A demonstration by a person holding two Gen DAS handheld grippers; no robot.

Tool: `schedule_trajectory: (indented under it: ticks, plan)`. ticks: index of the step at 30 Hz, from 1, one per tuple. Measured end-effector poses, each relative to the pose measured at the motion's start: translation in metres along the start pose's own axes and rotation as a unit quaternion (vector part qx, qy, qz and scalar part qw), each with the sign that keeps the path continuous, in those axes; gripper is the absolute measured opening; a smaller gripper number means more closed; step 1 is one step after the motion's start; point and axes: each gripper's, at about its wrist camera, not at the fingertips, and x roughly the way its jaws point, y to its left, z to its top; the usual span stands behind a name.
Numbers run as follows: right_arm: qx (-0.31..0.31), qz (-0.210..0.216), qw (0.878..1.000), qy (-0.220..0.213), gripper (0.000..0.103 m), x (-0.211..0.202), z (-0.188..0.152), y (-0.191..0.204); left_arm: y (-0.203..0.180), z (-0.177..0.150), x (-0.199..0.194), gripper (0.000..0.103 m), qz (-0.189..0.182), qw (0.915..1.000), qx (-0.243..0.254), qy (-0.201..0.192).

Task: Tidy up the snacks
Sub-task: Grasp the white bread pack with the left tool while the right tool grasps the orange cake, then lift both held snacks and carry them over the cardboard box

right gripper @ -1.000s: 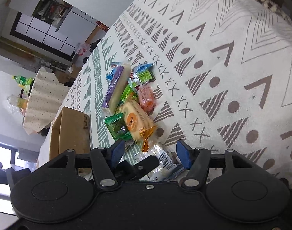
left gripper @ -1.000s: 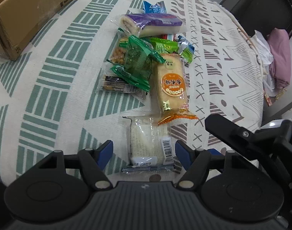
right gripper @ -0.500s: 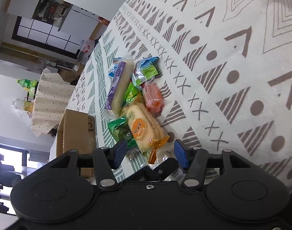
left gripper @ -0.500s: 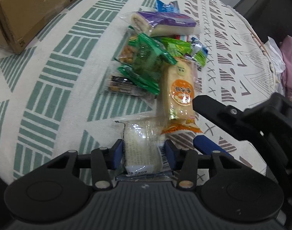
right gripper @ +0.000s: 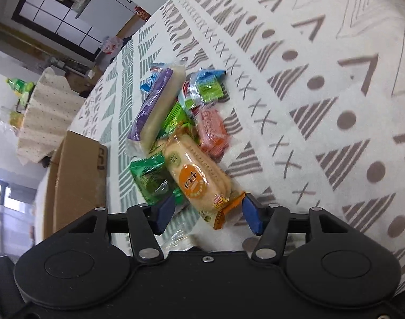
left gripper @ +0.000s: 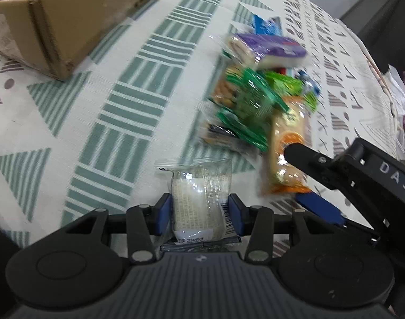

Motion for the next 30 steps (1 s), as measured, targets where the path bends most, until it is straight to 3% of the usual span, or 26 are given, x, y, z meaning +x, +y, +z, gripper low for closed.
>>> schedule_trajectory:
  ticks: [9, 14, 22, 25, 26, 27, 30]
  plan:
    - [-0.089, -0.060, 0.993, -0.042, 0.070, 0.000, 0.000, 0.026, 0.019, 0.013, -0.004, 0.046, 0.016, 0.9998, -0.006, -0.010]
    - [-0.114, -0.043, 0.992, -0.026, 0.077, 0.006, -0.005, 0.034, 0.022, 0.017, -0.001, 0.052, 0.025, 0.9996, -0.006, -0.013]
    - [-0.133, -0.057, 0.989, 0.009, 0.078, 0.028, -0.009, 0.039, 0.020, 0.018, 0.005, 0.052, 0.031, 0.9994, -0.003, -0.017]
    - [-0.153, -0.073, 0.985, 0.007, 0.062, 0.029, -0.014, 0.042, 0.023, 0.018, 0.002, 0.048, 0.029, 0.9994, -0.007, -0.019]
    - [-0.148, -0.076, 0.986, 0.006, 0.040, 0.027, -0.013, 0.040, 0.024, 0.018, 0.001, 0.047, 0.028, 0.9994, -0.008, -0.020]
    - [-0.136, -0.075, 0.988, 0.005, 0.029, 0.025, -0.010, 0.036, 0.024, 0.019, 0.000, 0.046, 0.027, 0.9994, -0.008, -0.021]
    - [-0.104, -0.053, 0.993, 0.002, 0.028, 0.018, -0.005, 0.028, 0.026, 0.019, -0.005, 0.046, 0.028, 0.9992, -0.010, -0.027]
